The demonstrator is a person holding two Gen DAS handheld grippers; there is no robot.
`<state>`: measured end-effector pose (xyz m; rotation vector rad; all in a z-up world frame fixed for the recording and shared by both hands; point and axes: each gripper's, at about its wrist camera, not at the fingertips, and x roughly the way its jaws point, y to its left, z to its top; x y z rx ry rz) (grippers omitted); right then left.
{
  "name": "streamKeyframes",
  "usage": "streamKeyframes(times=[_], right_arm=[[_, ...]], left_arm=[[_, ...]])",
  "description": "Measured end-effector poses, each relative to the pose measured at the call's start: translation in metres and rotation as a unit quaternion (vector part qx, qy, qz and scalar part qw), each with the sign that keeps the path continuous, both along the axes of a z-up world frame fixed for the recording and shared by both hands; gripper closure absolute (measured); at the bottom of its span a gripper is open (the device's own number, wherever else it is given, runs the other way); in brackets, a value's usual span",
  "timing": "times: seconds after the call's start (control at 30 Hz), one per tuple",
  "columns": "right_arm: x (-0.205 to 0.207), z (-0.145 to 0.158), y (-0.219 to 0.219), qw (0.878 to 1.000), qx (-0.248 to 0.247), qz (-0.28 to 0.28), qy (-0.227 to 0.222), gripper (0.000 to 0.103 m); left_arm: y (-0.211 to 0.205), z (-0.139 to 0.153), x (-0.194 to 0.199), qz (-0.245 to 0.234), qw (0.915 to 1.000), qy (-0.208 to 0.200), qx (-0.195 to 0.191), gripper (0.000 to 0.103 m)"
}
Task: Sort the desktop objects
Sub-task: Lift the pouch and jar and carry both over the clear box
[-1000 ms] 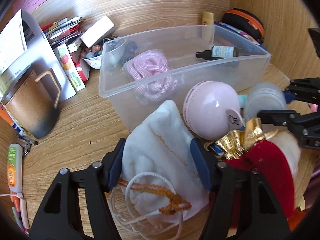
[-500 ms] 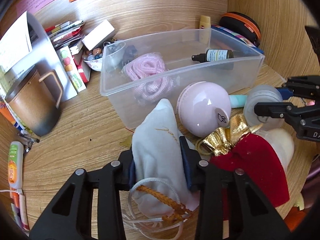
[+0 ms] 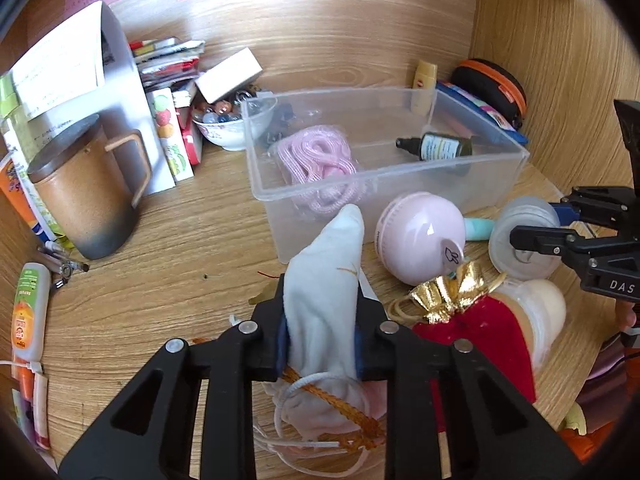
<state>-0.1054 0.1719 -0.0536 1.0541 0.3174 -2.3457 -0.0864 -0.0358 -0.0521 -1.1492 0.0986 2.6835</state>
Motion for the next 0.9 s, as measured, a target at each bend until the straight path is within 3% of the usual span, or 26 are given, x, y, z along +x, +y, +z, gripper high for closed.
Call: streamKeyframes(times=[0.9], right_arm=[[0.001, 0.035, 0.007, 0.999, -0.006, -0.007, 0.050, 0.076]], left_arm=[[-0.010, 0.050, 0.017, 0.024, 0.9963, 0.075, 0.037, 0.085]])
